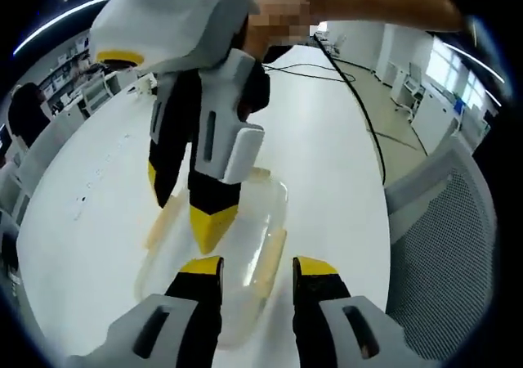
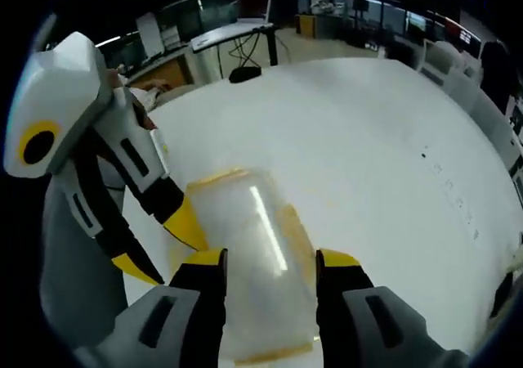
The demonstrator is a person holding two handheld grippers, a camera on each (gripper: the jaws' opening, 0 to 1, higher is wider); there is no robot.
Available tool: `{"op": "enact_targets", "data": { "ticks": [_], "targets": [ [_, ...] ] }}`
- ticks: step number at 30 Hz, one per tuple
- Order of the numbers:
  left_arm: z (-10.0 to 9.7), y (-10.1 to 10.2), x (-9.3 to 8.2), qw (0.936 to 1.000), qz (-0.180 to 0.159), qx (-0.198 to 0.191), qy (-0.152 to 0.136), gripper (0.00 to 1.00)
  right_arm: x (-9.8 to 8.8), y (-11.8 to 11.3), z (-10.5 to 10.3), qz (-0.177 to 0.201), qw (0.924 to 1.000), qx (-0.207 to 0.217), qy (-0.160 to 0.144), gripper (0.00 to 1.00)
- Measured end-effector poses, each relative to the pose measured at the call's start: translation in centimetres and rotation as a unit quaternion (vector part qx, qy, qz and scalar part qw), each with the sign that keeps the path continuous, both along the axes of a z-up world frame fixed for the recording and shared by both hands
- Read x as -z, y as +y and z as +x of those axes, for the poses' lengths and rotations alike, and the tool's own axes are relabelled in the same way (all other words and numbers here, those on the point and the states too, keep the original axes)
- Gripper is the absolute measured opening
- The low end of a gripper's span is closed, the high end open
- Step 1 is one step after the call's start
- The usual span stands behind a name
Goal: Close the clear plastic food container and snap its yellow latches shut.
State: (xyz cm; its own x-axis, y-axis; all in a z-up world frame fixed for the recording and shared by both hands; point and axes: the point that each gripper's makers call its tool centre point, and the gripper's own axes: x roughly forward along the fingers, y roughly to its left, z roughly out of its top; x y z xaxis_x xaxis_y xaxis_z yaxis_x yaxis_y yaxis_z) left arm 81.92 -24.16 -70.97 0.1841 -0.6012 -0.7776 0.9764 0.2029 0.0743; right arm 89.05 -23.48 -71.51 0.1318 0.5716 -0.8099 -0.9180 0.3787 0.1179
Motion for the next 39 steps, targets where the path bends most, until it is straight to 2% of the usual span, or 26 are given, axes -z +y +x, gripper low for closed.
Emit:
{"op": "enact_targets", "data": {
  "ticks": [6, 16, 24, 30, 35, 39],
  "targets": [
    [0.07, 0.06, 0.14, 0.999, 0.007, 0.024, -0.036, 0.26, 0.16, 0.25, 0.06, -0.009, 0.9995, -0.025, 0.015, 0.4],
    [-0.04, 0.19, 0.53, 0.9934, 0.018, 0.063, -0.094, 0.26, 0.44, 0.58, 0.01, -0.029, 0.9954, -0.079, 0.044, 0.4],
    [0.33, 0.17, 0.62, 0.9895, 0.025, 0.072, -0.123, 0.23, 0.58, 0.66, -0.03, -0.041, 0.9921, -0.103, 0.058, 0.4],
    [0.46, 0.01, 0.63, 0.9894, 0.024, 0.072, -0.124, 0.24, 0.76, 0.68, -0.01, -0.05, 0.989, -0.117, 0.075, 0.4],
    [0.53, -0.33, 0.92, 0.9854, 0.032, 0.085, -0.144, 0.26, 0.85, 0.71, -0.12, -0.055, 0.9866, -0.127, 0.086, 0.4],
    [0.62, -0.22, 0.9, 0.9845, 0.031, 0.087, -0.149, 0.26, 0.94, 0.83, -0.15, -0.063, 0.9844, -0.138, 0.088, 0.4]
  ]
}}
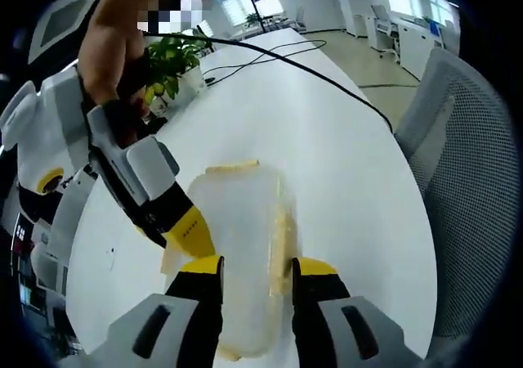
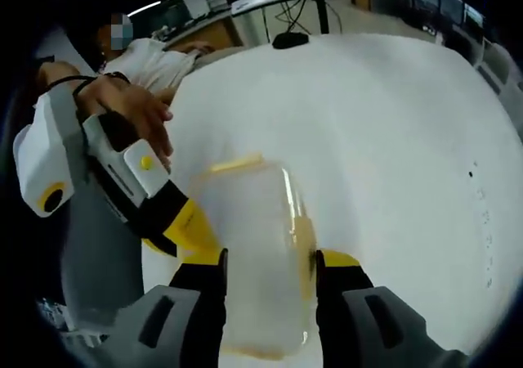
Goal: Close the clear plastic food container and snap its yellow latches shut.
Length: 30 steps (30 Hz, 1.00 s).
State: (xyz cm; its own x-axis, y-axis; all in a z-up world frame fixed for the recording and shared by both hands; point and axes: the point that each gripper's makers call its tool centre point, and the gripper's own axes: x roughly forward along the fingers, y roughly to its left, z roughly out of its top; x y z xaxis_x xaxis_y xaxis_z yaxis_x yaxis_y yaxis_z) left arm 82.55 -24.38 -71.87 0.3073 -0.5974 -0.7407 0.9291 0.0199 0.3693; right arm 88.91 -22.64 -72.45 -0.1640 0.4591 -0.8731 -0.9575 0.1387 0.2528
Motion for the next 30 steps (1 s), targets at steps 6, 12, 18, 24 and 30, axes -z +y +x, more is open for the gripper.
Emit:
{"op": "enact_targets", "data": {
  "ticks": [6, 12, 18, 24, 30],
  "targets": [
    [0.07, 0.0, 0.02, 1.0, -0.002, -0.004, -0.006, 0.25, 0.1, 0.11, -0.13, -0.012, 0.9998, -0.011, 0.01, 0.38],
    [0.29, -0.08, 0.03, 0.9999, 0.001, -0.004, -0.01, 0.22, 0.23, 0.22, -0.24, -0.033, 0.9991, -0.022, 0.018, 0.37],
    [0.38, 0.13, -0.04, 0.9999, -0.004, -0.001, -0.011, 0.21, 0.37, 0.11, -0.35, -0.037, 0.9988, -0.021, 0.023, 0.36],
    [0.44, 0.09, 0.11, 1.0, -0.004, 0.001, -0.005, 0.21, 0.42, -0.07, -0.89, -0.039, 0.9985, -0.021, 0.032, 0.34],
    [0.27, 0.08, 0.01, 1.0, -0.002, 0.004, -0.008, 0.22, 0.24, 0.02, -0.7, -0.022, 0.9993, -0.011, 0.026, 0.36]
  ]
}}
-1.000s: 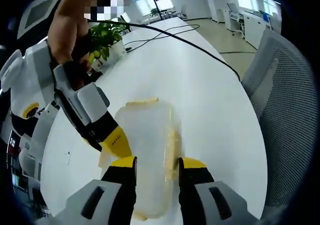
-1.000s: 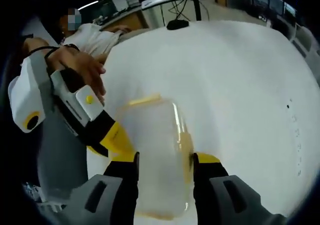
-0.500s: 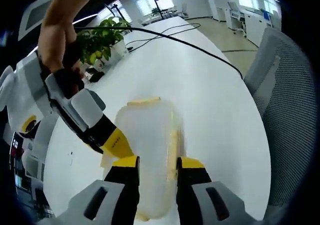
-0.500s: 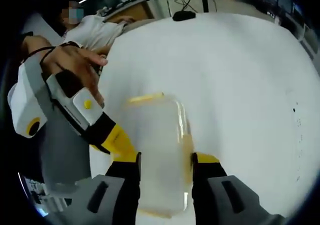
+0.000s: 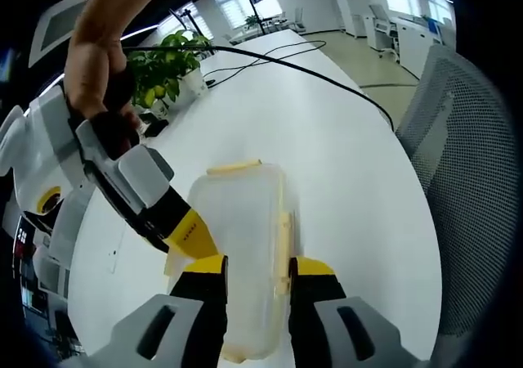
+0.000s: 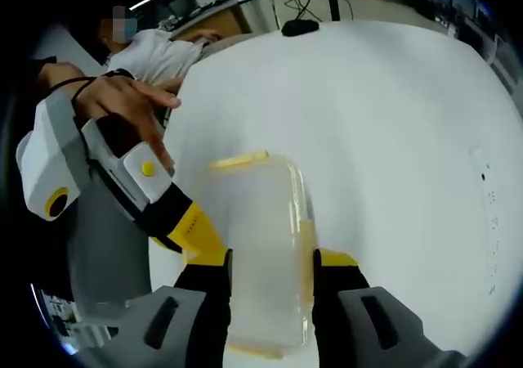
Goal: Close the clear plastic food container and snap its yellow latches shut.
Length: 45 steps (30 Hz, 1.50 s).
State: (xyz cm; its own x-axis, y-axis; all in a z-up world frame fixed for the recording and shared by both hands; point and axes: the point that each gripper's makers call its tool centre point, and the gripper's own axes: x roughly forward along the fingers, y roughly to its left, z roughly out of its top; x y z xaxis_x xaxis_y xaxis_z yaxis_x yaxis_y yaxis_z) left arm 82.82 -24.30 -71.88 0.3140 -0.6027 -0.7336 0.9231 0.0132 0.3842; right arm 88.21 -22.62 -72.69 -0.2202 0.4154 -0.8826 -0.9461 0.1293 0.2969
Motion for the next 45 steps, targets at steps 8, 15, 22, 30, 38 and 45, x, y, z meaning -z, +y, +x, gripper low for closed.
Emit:
{"op": "enact_targets", "data": {
  "ticks": [8, 15, 22, 30, 38, 45],
  "targets": [
    [0.0, -0.1, -0.1, 0.9999, -0.005, 0.009, 0.005, 0.23, -0.2, 0.1, 0.4, 0.013, 0.9998, 0.006, -0.012, 0.37],
    [-0.1, -0.1, -0.2, 0.9999, -0.004, 0.013, 0.004, 0.24, -0.4, 0.1, 0.5, 0.021, 0.9994, 0.009, -0.025, 0.37],
    [-0.2, -0.2, -0.2, 0.9999, -0.006, 0.009, 0.007, 0.26, -0.5, 0.2, 0.5, 0.026, 0.9987, 0.006, -0.043, 0.37],
    [-0.5, 0.4, -0.1, 0.9999, 0.001, -0.002, 0.012, 0.34, -0.7, -0.2, 0.6, 0.031, 0.9976, 0.015, -0.06, 0.37],
    [-0.2, 1.3, -1.3, 0.9989, -0.024, -0.03, 0.026, 0.38, -1.3, -0.4, 0.6, 0.047, 0.9951, 0.02, -0.084, 0.4],
    [0.0, 2.3, -1.9, 0.9967, -0.04, -0.058, 0.041, 0.41, -2.2, -1.2, 0.9, 0.063, 0.9909, 0.038, -0.113, 0.43]
  ]
}}
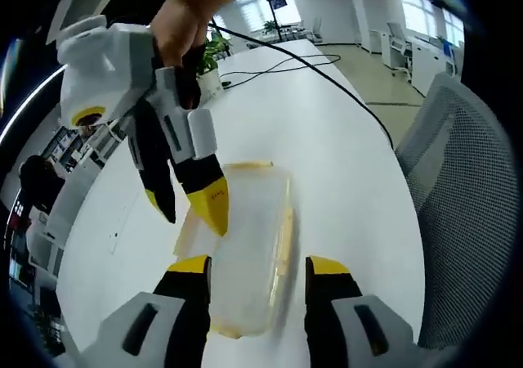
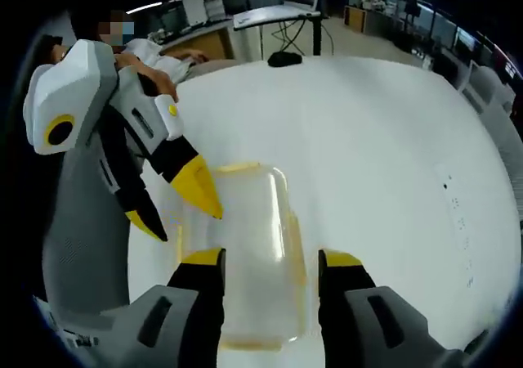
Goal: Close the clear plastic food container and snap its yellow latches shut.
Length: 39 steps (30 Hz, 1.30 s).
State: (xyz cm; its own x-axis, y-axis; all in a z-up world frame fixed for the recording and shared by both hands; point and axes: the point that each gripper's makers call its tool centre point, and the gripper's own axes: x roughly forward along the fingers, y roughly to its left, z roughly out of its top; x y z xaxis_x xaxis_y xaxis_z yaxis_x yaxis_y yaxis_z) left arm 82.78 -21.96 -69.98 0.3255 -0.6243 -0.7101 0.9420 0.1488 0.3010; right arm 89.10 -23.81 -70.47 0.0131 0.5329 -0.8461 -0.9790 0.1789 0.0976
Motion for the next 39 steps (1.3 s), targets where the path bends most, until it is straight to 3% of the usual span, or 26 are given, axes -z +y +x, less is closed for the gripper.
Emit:
{"op": "enact_targets", "data": {
  "ticks": [8, 22, 29, 39],
  "targets": [
    [0.5, 1.5, -0.1, 0.9985, -0.022, -0.044, 0.024, 0.48, -0.7, -1.2, -0.1, 0.013, 0.9992, 0.025, -0.028, 0.5],
    [1.9, 3.5, 0.2, 0.99, -0.054, -0.113, 0.065, 0.62, -1.7, -3.7, -1.1, 0.044, 0.9925, 0.084, -0.077, 0.62],
    [2.5, 4.3, 0.7, 0.9871, -0.058, -0.131, 0.072, 0.63, -1.2, -5.2, -2.0, 0.043, 0.9894, 0.1, -0.095, 0.63],
    [2.7, 4.5, 1.6, 0.9849, -0.058, -0.138, 0.086, 0.62, 0.6, -6.3, -4.0, 0.046, 0.9871, 0.126, -0.088, 0.62]
  ]
}}
